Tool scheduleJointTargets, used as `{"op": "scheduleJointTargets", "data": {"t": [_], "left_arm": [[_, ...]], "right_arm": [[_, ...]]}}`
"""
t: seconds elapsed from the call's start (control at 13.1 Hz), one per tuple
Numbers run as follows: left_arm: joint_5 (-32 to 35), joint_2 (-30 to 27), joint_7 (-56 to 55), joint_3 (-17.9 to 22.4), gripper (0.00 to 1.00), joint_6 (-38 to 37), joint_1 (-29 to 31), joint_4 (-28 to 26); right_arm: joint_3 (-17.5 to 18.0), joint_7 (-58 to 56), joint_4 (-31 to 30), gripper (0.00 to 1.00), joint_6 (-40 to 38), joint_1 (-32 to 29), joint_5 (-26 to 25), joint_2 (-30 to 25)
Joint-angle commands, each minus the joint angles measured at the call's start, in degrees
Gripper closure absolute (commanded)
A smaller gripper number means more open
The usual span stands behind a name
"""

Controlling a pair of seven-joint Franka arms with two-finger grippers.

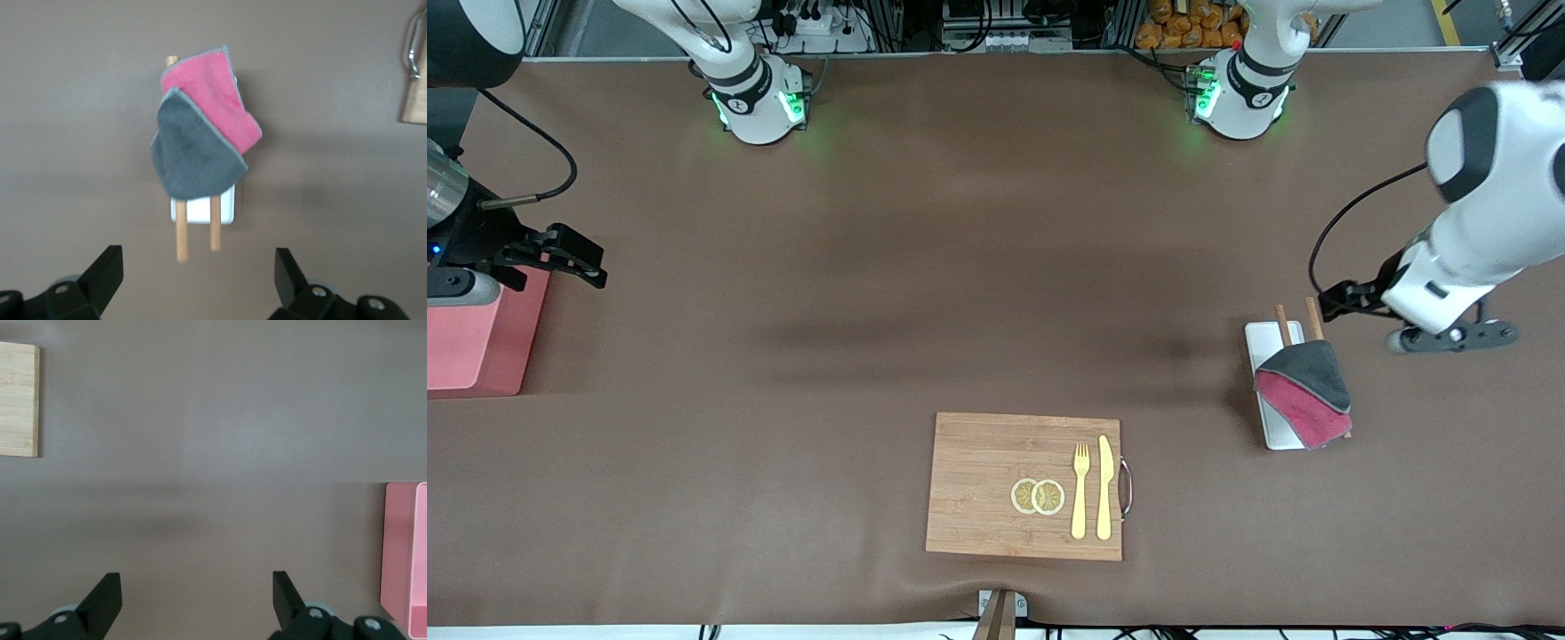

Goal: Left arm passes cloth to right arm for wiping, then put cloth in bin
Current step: 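Move the left gripper down to the pink-grey cloth on the chopstick holder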

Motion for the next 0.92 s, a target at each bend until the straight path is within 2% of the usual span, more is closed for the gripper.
{"op": "scheduleJointTargets", "data": {"t": [0.0,0.15,0.31,0.84], "left_arm": [[0.4,1.4,0.3,0.1,0.00,7.9,0.9,-3.9],[0.4,3.6,0.1,0.0,0.00,10.2,2.4,-4.0],[0.4,5.3,-0.7,0.0,0.09,12.2,2.5,-3.9],[0.3,9.1,-0.8,0.0,0.20,17.0,4.2,-3.8]], "right_arm": [[0.4,-0.2,0.6,0.00,-0.2,-0.7,0.3,0.5],[0.4,-0.2,0.6,0.00,-0.5,-0.6,0.3,0.6],[0.4,-0.2,0.6,0.00,-0.5,-0.7,0.2,1.1],[0.4,-0.2,0.5,0.00,-0.7,-0.7,0.2,1.3]]}}
